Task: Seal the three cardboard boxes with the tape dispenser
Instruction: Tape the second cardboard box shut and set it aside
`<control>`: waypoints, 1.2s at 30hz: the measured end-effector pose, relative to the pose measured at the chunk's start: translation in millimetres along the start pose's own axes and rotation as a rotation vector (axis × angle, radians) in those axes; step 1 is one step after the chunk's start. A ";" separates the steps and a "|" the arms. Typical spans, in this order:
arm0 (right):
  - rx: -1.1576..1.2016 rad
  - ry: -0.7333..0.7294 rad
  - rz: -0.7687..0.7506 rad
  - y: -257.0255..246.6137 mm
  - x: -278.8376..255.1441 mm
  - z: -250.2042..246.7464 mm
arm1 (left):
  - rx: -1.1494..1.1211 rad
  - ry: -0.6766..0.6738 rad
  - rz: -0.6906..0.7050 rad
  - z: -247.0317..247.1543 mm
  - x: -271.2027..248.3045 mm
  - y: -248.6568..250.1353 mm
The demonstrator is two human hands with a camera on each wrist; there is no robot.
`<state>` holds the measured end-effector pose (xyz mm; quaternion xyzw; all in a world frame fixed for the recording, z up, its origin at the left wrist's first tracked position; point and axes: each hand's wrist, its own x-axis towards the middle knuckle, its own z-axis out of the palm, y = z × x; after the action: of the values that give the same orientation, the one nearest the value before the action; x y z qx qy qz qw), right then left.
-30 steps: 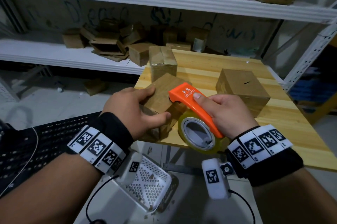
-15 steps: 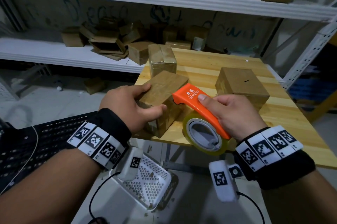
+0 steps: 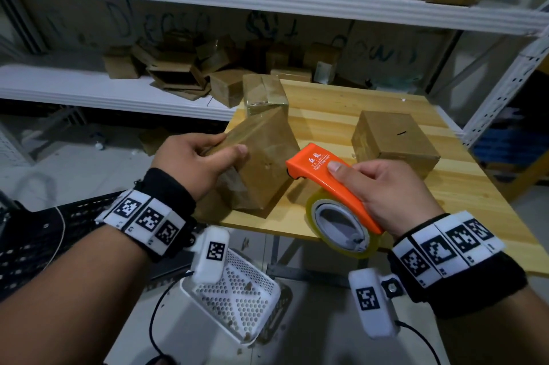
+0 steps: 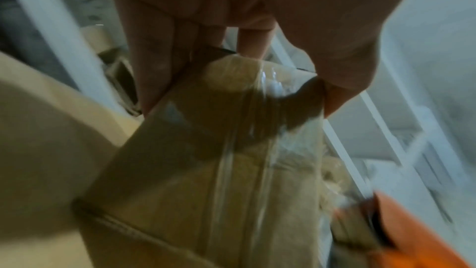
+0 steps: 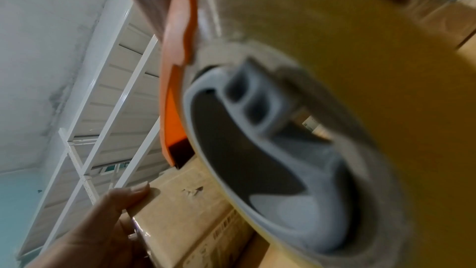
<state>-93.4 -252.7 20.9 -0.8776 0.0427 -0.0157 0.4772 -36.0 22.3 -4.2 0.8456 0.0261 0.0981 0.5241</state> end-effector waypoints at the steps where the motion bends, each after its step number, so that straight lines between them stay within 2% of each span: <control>1: 0.002 -0.002 0.003 0.6 -0.3 0.1 | -0.060 0.007 -0.026 -1.2 1.7 -1.6; 6: 0.014 0.003 0.011 -0.8 0.2 1.2 | -0.170 -0.020 -0.074 -0.6 3.2 -3.3; 13: -0.009 -0.025 0.029 -3.6 1.5 6.6 | -0.268 -0.054 -0.211 -1.2 1.0 0.8; 18: -0.032 -0.009 0.041 -5.1 5.6 9.9 | -0.296 -0.046 -0.241 -1.8 0.6 -0.8; 24: -0.072 -0.012 0.051 -8.9 10.3 11.6 | -0.343 -0.101 -0.313 -4.8 0.8 -0.4; 32: -0.135 -0.035 0.087 -13.6 15.2 14.3 | -0.323 -0.102 -0.285 -6.3 -0.5 6.0; 34: -0.140 -0.039 0.096 -14.6 15.9 14.7 | -0.254 -0.098 -0.233 -4.6 -1.3 9.8; 36: -0.145 -0.040 0.100 -16.2 16.0 15.8 | -0.107 -0.058 -0.103 -3.6 -3.4 14.0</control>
<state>-75.4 -232.1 25.7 -0.9068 0.0777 0.0288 0.4133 -40.9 18.6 9.3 0.8165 0.0491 0.0475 0.5732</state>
